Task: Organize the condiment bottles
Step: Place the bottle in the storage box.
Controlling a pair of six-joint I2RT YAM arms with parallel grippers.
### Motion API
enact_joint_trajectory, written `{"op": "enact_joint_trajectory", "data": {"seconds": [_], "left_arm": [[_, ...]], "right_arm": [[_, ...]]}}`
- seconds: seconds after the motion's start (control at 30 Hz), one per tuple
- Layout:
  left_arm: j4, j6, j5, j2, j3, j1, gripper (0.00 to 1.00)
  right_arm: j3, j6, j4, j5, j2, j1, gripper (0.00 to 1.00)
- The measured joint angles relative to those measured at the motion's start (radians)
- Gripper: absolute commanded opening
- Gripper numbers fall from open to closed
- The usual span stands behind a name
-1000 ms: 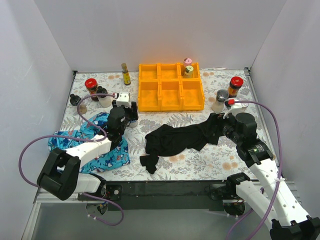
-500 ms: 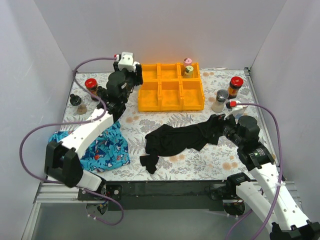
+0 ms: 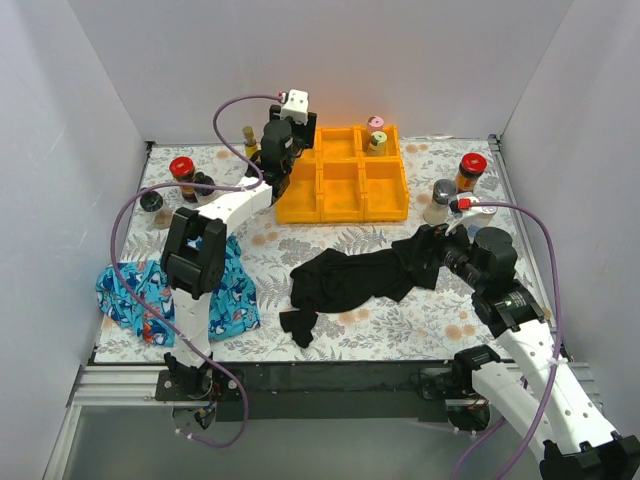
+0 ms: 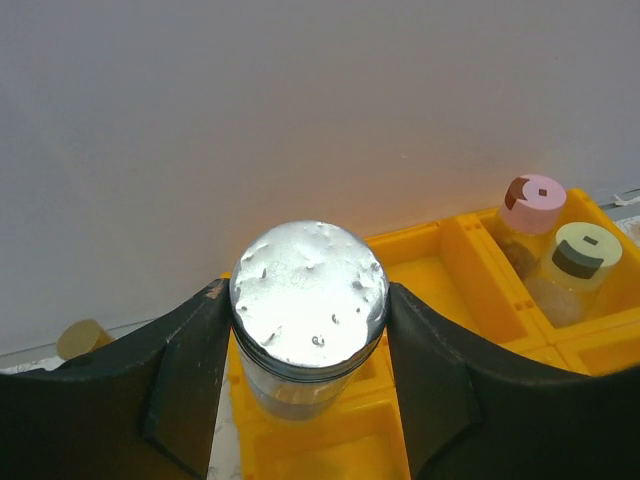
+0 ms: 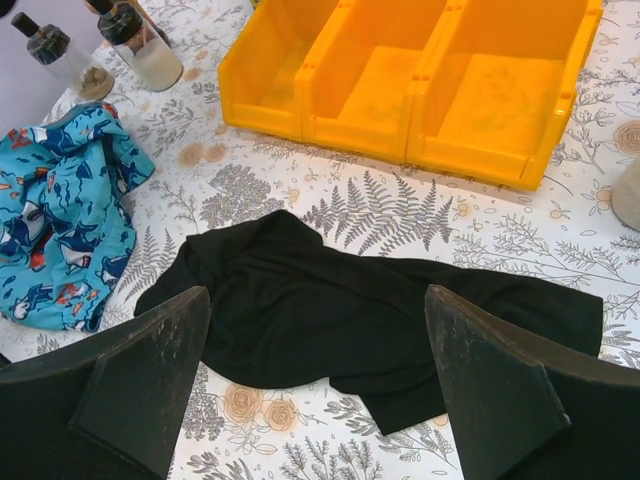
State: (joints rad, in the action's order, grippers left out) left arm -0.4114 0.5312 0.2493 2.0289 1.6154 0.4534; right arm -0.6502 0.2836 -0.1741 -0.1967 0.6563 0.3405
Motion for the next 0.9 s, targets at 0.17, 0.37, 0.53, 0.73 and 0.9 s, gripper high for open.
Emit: {"op": "enact_joint_trajectory", "data": {"seconds": [0.17,0.37,0.53,0.73,0.9], "left_arm": [[-0.08,0.011,-0.005,0.074,0.035,0.0,0.0],[-0.125,0.045,-0.01,0.099,0.06,-0.007,0.0],[-0.148,0.115,-0.04,0.124,0.11,-0.044,0.0],[-0.14,0.153,-0.086,0.211,0.204,-0.095,0.0],[-0.129,0.159,-0.113,0.307,0.274,-0.108,0.0]], "right_arm": [[0.012,-0.008,0.015,0.01,0.001,0.0,0.97],[0.012,-0.025,0.021,0.027,0.009,0.0,0.97],[0.023,-0.025,0.036,0.037,0.018,0.0,0.97],[0.032,-0.025,0.05,0.037,0.028,0.0,0.97],[0.034,-0.025,0.061,0.041,0.041,0.0,0.96]]}}
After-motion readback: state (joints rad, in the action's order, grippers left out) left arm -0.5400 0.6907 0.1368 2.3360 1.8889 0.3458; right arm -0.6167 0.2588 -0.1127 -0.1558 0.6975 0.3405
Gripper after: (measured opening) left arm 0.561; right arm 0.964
